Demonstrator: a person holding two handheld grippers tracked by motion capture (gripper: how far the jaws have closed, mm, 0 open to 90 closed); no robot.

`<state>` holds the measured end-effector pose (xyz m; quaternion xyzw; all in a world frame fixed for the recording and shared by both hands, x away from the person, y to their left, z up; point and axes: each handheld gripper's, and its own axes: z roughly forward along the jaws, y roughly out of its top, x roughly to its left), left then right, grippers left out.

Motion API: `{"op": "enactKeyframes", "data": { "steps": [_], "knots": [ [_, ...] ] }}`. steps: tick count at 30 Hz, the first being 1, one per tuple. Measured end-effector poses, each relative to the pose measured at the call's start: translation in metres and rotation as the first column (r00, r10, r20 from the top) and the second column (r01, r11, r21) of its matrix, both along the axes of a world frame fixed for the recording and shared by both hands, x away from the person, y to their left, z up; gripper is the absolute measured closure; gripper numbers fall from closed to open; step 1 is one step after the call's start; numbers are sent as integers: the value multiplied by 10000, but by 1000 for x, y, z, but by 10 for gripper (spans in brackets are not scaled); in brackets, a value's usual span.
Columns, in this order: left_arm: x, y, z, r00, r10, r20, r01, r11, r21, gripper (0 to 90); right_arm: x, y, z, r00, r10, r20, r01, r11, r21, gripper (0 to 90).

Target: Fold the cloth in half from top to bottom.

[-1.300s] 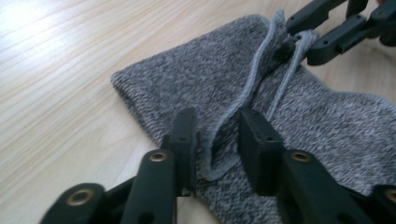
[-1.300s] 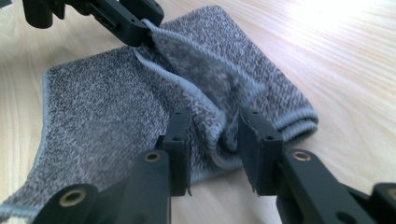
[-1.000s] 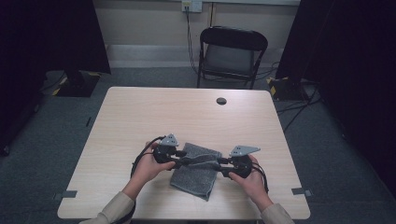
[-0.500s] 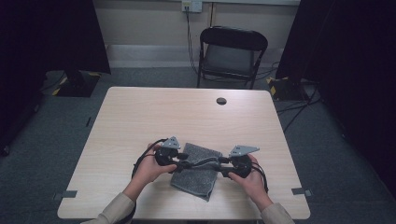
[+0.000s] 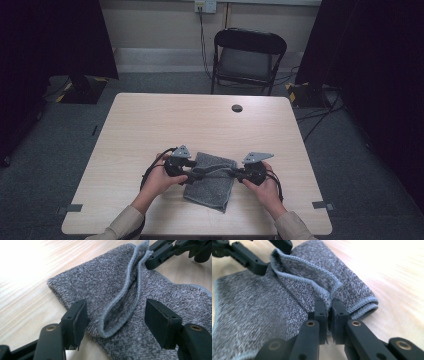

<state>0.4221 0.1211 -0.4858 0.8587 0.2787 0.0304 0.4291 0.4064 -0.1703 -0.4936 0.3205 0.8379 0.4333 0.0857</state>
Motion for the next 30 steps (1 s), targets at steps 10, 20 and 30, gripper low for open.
{"op": "enactKeyframes", "data": {
  "steps": [10, 20, 30],
  "knots": [
    [13, 5, 7, 9998, 163, 64, -160, 9993, -344, 330, 31, 13, 10, 10000, 51, 56, -53, 9996, 283, 821],
    [4, -1, 19, 9991, -181, 370, 197, 9989, -416, 321, 22, 17, 19, 9999, 101, -23, -100, 9992, 392, 828],
    [10, -24, 1, 9943, -666, 829, 647, 9976, 256, 469, 18, 18, 10, 9996, 168, -211, -156, 9983, 560, 712]
  ]
}}
